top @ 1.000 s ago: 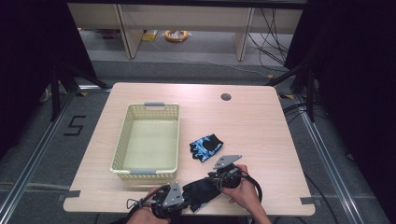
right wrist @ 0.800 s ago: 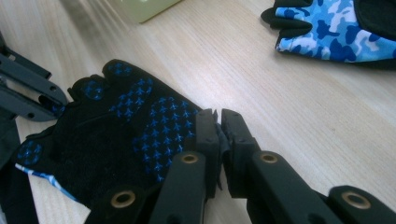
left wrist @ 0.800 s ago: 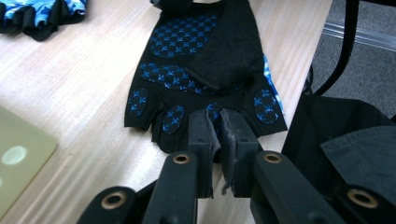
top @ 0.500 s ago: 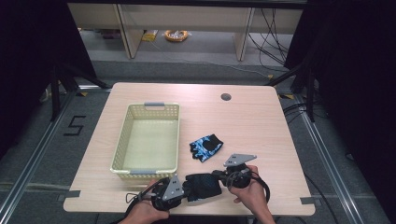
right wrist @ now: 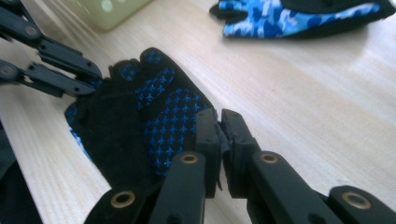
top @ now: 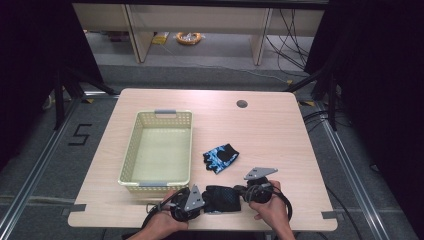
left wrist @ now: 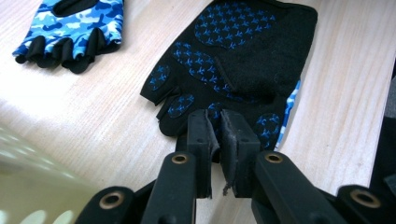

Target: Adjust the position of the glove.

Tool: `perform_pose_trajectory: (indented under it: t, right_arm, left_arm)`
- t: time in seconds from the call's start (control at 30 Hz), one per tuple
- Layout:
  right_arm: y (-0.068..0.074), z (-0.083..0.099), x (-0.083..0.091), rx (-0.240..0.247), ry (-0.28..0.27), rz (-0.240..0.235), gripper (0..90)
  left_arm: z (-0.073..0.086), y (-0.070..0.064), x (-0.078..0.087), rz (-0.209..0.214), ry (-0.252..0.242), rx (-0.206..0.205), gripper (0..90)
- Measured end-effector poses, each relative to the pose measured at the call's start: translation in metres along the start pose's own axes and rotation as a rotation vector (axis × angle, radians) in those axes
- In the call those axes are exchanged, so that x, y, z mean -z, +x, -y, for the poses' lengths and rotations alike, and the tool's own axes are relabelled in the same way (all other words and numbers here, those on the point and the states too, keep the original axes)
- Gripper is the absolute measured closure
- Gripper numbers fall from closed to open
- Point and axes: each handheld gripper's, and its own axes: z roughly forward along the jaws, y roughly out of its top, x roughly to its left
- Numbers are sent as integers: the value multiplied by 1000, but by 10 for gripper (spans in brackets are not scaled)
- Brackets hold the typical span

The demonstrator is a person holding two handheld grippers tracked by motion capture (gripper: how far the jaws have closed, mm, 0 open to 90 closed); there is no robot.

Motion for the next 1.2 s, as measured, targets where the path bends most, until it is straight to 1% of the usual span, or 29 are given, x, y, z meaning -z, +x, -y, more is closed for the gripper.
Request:
perform_pose_trajectory:
  t: [0.07,0.1,0.13,0.17,0.27,0.3,0.33,0.37,0.4,0.43,0.47,0.5,0.57,0.6,0.67,0.7,0.73,0.77,0.8,0.83,0.87,0.9,0.93,0.97,1.0,1.03,1.07,1.13,1.2]
  right_arm:
    - [1,1,-3,-11,23,2,853]
    - [1,3,-6,-18,7,6,847]
    - [0,2,-6,-10,11,4,842]
    - [-1,3,-6,-19,8,-5,837]
    - [-2,3,-5,-13,15,7,820]
    - [0,3,-4,-47,27,1,790]
    - [0,3,-4,-51,25,7,776]
    - [0,3,-3,-47,27,14,764]
    - [0,3,-3,-28,21,18,746]
    - [0,2,-3,-24,18,29,724]
    - [0,2,-3,-24,18,29,724]
    - [1,0,-1,-22,13,61,660]
    - [2,-1,2,-34,21,64,639]
    - [1,-4,5,7,-13,76,609]
    - [1,-8,9,57,-32,96,580]
    - [1,-10,9,91,-61,106,577]
    - [2,-13,10,105,-58,113,568]
    - [0,-16,10,144,-63,119,564]
    - [0,-18,9,147,-66,122,563]
    - [-3,-21,7,173,-75,130,563]
    - [-3,-22,5,169,-70,130,563]
    - [-4,-24,3,158,-62,127,563]
    - [-5,-26,2,171,-58,130,563]
    - [-5,-26,2,171,-58,130,563]
    - [-8,-31,-2,209,-58,132,568]
    - [-9,-34,-3,229,-63,135,579]
    - [-10,-37,-4,226,-55,139,579]
    - [-12,-43,-8,228,-43,131,579]
    - [-18,-50,-14,246,-48,123,582]
  left_arm:
    - [1,1,-1,0,-4,0,800]
    - [1,3,0,-8,4,-3,797]
    - [1,2,0,-4,5,13,790]
    - [1,2,0,-3,-3,18,782]
    - [2,2,1,-2,0,16,742]
    - [2,3,1,-12,4,7,720]
    - [1,3,3,-15,7,3,711]
    - [1,3,3,-15,7,3,698]
    - [0,1,4,-10,-11,21,680]
    - [-1,2,7,-15,-5,14,652]
    - [-1,2,7,-15,-5,14,640]
    - [-2,2,10,-18,-14,17,628]
    - [-2,2,14,-25,-11,15,603]
    - [-2,1,22,-13,-25,24,587]
    - [-1,-1,30,-4,-33,30,554]
    - [-1,-1,30,-4,-33,30,532]
    - [2,-1,37,-6,-36,35,506]
    - [4,-3,40,6,-54,68,483]
    - [7,-2,44,6,-46,71,460]
    - [9,-2,46,14,-49,91,440]
    - [9,-2,46,14,-49,91,416]
    - [13,-2,51,18,-52,115,396]
    - [15,-2,53,26,-56,118,392]
    - [15,-2,53,26,-56,118,386]
    - [17,-1,54,26,-47,117,376]
    - [20,-2,56,42,-62,148,370]
    - [20,-2,56,42,-62,148,370]
    - [26,0,59,44,-53,142,374]
    - [28,0,59,51,-56,144,370]
